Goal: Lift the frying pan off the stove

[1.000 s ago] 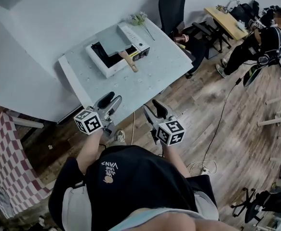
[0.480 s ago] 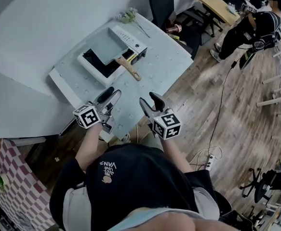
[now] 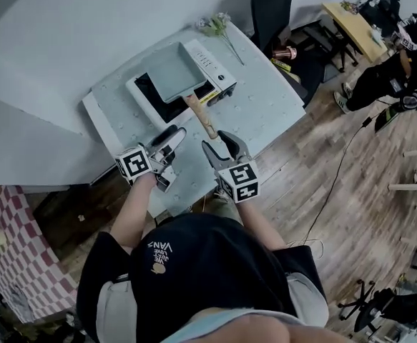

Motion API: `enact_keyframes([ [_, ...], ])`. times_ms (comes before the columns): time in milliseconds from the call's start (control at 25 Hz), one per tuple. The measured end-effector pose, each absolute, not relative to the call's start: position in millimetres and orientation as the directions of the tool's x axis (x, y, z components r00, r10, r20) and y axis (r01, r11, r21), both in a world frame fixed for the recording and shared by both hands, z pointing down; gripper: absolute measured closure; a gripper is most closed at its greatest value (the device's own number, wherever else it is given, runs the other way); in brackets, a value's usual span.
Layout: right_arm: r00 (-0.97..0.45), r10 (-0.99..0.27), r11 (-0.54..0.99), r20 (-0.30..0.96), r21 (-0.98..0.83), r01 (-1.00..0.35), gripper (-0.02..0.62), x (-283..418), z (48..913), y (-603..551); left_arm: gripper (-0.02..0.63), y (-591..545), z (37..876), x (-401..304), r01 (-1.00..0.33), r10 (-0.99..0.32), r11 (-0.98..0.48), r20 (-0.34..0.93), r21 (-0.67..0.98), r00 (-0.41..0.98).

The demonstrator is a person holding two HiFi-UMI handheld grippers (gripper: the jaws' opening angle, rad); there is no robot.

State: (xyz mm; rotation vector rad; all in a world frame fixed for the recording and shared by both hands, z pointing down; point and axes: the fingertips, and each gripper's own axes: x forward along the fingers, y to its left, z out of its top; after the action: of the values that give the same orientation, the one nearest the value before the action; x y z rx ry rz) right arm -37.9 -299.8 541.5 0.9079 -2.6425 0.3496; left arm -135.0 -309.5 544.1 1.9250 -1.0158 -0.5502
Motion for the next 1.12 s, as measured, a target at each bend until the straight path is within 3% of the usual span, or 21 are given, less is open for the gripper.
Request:
enact_keyframes([
  [520,-0.818,-0.426,0.865,0.387,-0.092,-0.494,0.413,-55.6,550.8,-328.2,0.310,-358.6,560.7,-119.8,-0.361,-0.808,-0.244,0.017,0.900,0.589],
  [680,-0.814,-0.436,0.862,0.384,-0.081,-0.500,0.432,-48.4,550.4,-333.6,0.310,-380.2,563.6,-112.4,-0.294,-0.803,-0.244,-0.023,0.924,0.595],
  [960,-0.801,-0.453,0.850,0.390,-0.080,-0.520,0.456,-33.0,550.0,-344.0,0.310,-410.8,579.6,-108.8,-0.192,-0.833,-0.120,0.007,0.974,0.554],
  [1120,-0.804,-0.450,0.852,0.389,-0.083,-0.517,0.457,-30.8,550.3,-343.8,0.310,-425.5,584.0,-106.7,-0.192,-0.831,-0.139,-0.009,0.971,0.557],
])
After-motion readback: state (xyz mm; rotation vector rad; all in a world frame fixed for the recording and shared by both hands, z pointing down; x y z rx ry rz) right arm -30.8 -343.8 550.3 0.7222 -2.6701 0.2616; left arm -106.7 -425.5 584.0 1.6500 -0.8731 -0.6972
